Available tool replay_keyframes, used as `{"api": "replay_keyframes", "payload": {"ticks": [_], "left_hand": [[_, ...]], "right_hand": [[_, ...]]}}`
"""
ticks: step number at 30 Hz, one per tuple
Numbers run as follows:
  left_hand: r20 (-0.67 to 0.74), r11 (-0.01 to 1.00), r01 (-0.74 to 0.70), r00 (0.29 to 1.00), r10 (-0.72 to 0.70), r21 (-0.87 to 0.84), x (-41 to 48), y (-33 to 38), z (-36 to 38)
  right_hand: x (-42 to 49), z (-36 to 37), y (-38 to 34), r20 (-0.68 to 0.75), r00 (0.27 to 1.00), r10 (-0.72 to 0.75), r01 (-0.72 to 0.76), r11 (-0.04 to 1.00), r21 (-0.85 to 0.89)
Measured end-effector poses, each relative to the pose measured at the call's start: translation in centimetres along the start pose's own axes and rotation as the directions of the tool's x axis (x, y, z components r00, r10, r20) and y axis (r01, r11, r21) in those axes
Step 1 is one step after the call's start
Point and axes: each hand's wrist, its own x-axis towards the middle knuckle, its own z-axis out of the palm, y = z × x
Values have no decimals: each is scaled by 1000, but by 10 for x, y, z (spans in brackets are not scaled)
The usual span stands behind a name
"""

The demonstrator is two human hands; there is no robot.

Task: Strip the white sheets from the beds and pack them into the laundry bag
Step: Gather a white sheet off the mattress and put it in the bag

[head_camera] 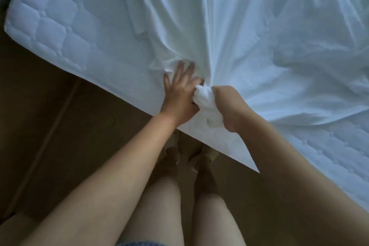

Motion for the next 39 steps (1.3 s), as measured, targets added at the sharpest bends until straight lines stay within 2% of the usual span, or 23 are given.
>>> {"api": "replay_keyframes", "payload": {"ticks": [2,4,5,7,9,11,12,13,15,17,19,21,22,23,24,26,29,30,32,34,36,38,39], "left_hand": [[140,976,-67,985,97,-209,0,22,-6],[212,891,40,975,63,-453,0,47,-21],[236,842,79,970,58,-534,1,58,-28],[343,770,164,936,76,-616,-1,78,-42],[539,649,347,834,117,-677,-9,94,-53],[633,286,574,750,192,-767,-19,101,-58],[623,122,612,760,184,-782,-25,103,-59],[607,13,612,781,147,-791,-31,104,-61],[557,-31,558,830,40,-829,-44,103,-69],[499,20,499,867,-4,-866,-61,102,-78],[429,177,430,902,-48,-885,-78,101,-86],[222,547,265,964,-145,-794,-97,100,-93],[69,758,134,991,-117,-639,-105,100,-96],[-25,889,-20,1000,10,-458,-113,98,-97],[-33,941,-156,988,153,-301,-118,96,-97],[55,950,-298,951,304,-95,-121,97,-101],[-79,868,-463,873,482,178,-101,106,-104],[-101,857,-461,864,493,232,-93,111,-105],[-34,873,-392,907,419,292,-79,119,-114],[33,923,-221,974,222,316,-70,121,-121],[73,969,-36,997,19,245,-63,122,-132],[102,984,163,980,-170,76,-58,123,-147],[126,968,249,962,-244,-28,-57,125,-157]], "right_hand": [[-19,-19,10,-203,979,-26,44,995,86],[-43,-31,22,-490,848,-201,267,961,67],[-55,-34,27,-544,772,-328,397,918,9],[-75,-38,38,-448,665,-598,568,794,-216],[-82,-39,42,-285,644,-710,604,700,-379],[-84,-39,31,-260,641,-722,613,686,-393],[-84,-39,24,-269,634,-725,623,684,-379],[-85,-38,15,-266,641,-721,626,690,-363],[-86,-35,-1,-209,755,-621,541,771,-338],[-85,-32,-10,-215,856,-471,352,834,-425],[-92,-28,-17,-225,895,-385,266,866,-423],[-103,-25,-26,-216,931,-295,248,943,-220],[-112,-26,-32,-205,951,-233,216,971,-102],[-121,-27,-37,-186,970,-156,158,987,-2],[-130,-29,-40,-150,985,-82,93,993,69],[-147,-30,-41,-73,997,17,-10,995,97],[-163,-26,-37,20,1000,15,-18,993,119],[-166,-25,-37,18,1000,5,-8,987,158],[-168,-24,-33,-52,996,-71,79,985,153],[-169,-22,-27,-197,953,-232,246,968,50],[-176,-16,-11,-275,825,-493,469,870,-153],[-181,-15,8,-167,592,-788,603,571,-557],[-177,-16,17,-52,523,-851,581,401,-708]]}}
